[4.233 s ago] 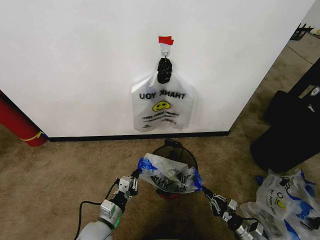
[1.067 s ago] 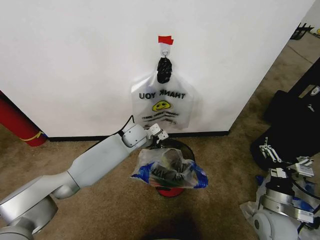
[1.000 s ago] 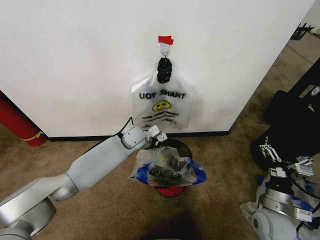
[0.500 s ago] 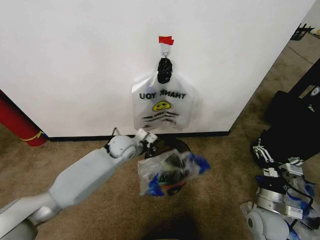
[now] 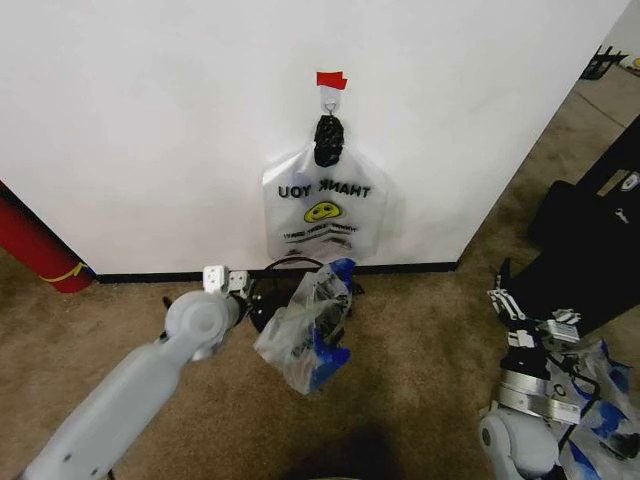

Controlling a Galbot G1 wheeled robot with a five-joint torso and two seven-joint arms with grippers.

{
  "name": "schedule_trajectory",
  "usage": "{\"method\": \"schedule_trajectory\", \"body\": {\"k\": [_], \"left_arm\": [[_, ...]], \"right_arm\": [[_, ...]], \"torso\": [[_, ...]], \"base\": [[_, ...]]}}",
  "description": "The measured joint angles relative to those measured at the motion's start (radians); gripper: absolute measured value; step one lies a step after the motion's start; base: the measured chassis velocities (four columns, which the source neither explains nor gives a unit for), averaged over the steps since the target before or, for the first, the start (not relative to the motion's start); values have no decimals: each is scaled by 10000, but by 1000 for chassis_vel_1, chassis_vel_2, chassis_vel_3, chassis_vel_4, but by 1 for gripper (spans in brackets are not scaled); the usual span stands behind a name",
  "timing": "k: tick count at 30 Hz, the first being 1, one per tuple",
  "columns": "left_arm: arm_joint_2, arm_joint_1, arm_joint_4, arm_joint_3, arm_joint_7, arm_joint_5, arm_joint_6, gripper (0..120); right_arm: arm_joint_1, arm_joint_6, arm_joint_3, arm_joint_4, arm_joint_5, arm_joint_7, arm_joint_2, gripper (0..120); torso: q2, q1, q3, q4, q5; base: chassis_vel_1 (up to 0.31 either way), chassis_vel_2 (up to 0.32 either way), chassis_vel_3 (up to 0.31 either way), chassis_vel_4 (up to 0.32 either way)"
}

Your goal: Pick up the garbage bag from the wall and place it over the trash bin.

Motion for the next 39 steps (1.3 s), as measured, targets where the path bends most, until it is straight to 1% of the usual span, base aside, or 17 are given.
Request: {"method": "schedule_trajectory", "body": {"k": [2,4,7,8,12,15,16,19,22,27,29,30,31,33,37,38,39], "left_arm": [[-81,179,-74,-60,-101,39,-95,0],[-356,586,-188,-216,-437,198,-339,0],[-865,1074,-246,-444,-964,548,-521,0],[-865,1074,-246,-444,-964,548,-521,0],[-1526,1212,-234,-614,-1837,879,-749,0],[-2068,1192,-231,-818,-2458,830,-789,0],[-2068,1192,-231,-818,-2458,830,-789,0],[-2506,1234,-238,-1031,-2639,738,-838,0],[-2781,1364,-264,-1144,-2753,737,-940,0],[-2817,1489,-430,-1222,-2725,839,-1035,0],[-2761,1533,-555,-1252,-2685,866,-1061,5],[-2761,1533,-555,-1252,-2685,866,-1061,5],[-2722,1543,-631,-1266,-2658,879,-1071,8],[-2547,1568,-857,-1292,-2561,969,-1089,20],[-2040,1524,-1269,-1239,-2254,1154,-1102,38],[-2040,1524,-1269,-1239,-2254,1154,-1102,38],[-1969,1480,-1285,-1221,-2189,1228,-1101,41]], "right_arm": [[-1,-3,-36,22,-27,-1,7,100],[-44,-6,-108,84,-68,-2,15,100],[-147,-6,-153,158,-126,-2,39,100],[-147,-6,-153,158,-126,-2,39,100],[-315,51,-161,310,-198,-2,132,100],[-495,108,-143,406,-205,-2,166,100],[-495,108,-143,406,-205,-2,166,100],[-633,150,-93,481,-205,3,169,100],[-740,163,-49,548,-196,11,150,100],[-774,165,-36,586,-194,15,141,100],[-772,166,-41,590,-202,16,150,100],[-772,166,-41,590,-202,16,150,100],[-767,166,-46,590,-207,16,159,100],[-732,166,-74,565,-243,16,199,100],[-620,166,-141,401,-327,16,265,100],[-620,166,-141,401,-327,16,265,100],[-595,165,-152,367,-338,15,271,100]], "torso": [[0,0,0,-2,-2],[0,0,0,-7,-3],[0,0,0,-3,-2],[0,0,0,-3,-2],[0,0,-1,-5,1],[0,0,0,-4,1],[0,0,0,-4,1],[1,0,0,-6,1],[0,0,0,-4,0],[0,0,0,-4,0],[0,0,0,-3,-1],[0,0,0,-3,-1],[0,0,0,-3,-1],[0,0,0,-3,0],[0,-1,-1,-3,-1],[0,-1,-1,-3,-1],[0,-1,-1,-4,-1]], "base": [[0,0,0,0],[0,0,0,0],[0,0,0,0],[0,0,0,0],[0,0,0,0],[0,0,0,0],[0,0,0,0],[0,0,0,0],[0,0,0,0],[0,0,0,0],[0,0,0,0],[0,0,0,0],[0,0,0,0],[0,0,0,0],[0,0,0,0],[0,0,0,0],[0,0,0,0]]}}
